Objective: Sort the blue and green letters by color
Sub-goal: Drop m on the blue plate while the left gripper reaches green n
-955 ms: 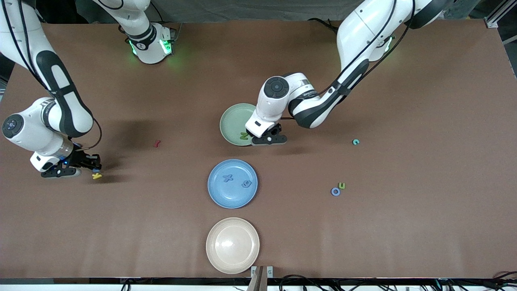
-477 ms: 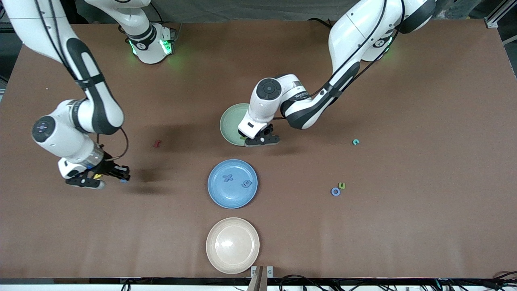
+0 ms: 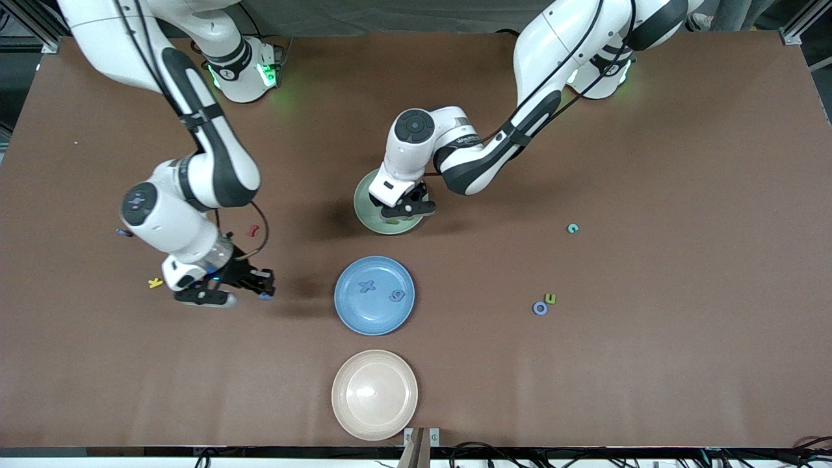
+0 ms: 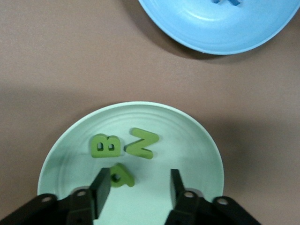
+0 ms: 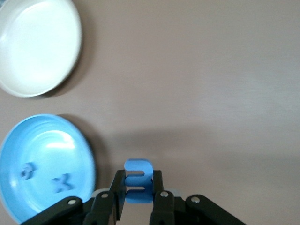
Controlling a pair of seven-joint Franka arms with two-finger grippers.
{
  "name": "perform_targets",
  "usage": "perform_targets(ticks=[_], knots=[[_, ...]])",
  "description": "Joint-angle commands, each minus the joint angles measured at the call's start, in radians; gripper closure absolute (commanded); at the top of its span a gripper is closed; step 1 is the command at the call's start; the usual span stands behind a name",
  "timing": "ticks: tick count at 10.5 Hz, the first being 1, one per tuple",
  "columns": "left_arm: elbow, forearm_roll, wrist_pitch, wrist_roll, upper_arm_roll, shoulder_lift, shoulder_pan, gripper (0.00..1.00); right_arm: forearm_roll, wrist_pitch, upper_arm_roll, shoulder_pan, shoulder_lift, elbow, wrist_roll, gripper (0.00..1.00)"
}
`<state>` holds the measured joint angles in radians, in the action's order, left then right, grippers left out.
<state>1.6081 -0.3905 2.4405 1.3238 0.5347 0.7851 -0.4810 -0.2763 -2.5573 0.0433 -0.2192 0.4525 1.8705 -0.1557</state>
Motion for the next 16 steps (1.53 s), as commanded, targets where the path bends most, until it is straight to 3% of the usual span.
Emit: perform_targets(ticks=[1,2,4,7,9,12,14,16], knots=[[-0.013,-0.005,-0.014,0.000,-0.022,-0.032,0.047,0.00,-0.023,-0.004,-0.037,-0.144,0.112,-0.132,-0.031,1.00],[-0.014,-0.007,-0.035,-0.062,-0.022,-0.043,0.097,0.00,-0.024,-0.012,-0.037,-0.170,0.150,-0.190,-0.042,1.00],[-0.013,-0.007,-0.078,-0.273,-0.022,-0.064,0.195,0.00,-0.024,-0.055,-0.094,-0.271,0.227,-0.275,-0.065,1.00],[-0.013,-0.008,-0.078,-0.571,-0.022,-0.052,0.327,0.00,-0.024,-0.167,-0.100,-0.366,0.299,-0.297,-0.088,1.00],[-0.013,-0.011,-0.078,-0.752,-0.045,-0.044,0.407,0.00,-0.023,-0.222,-0.100,-0.403,0.313,-0.295,-0.269,0.00],[-0.016,-0.007,-0.075,-0.958,-0.073,-0.038,0.466,0.00,-0.011,-0.198,-0.099,-0.382,0.299,-0.283,-0.256,0.00],[-0.016,-0.002,-0.069,-1.120,-0.123,-0.036,0.470,0.00,-0.011,-0.112,-0.099,-0.318,0.256,-0.249,-0.126,0.00],[-0.007,-0.010,-0.069,-1.163,-0.127,-0.036,0.501,0.00,-0.011,-0.028,-0.099,-0.226,0.197,-0.208,0.003,0.00]])
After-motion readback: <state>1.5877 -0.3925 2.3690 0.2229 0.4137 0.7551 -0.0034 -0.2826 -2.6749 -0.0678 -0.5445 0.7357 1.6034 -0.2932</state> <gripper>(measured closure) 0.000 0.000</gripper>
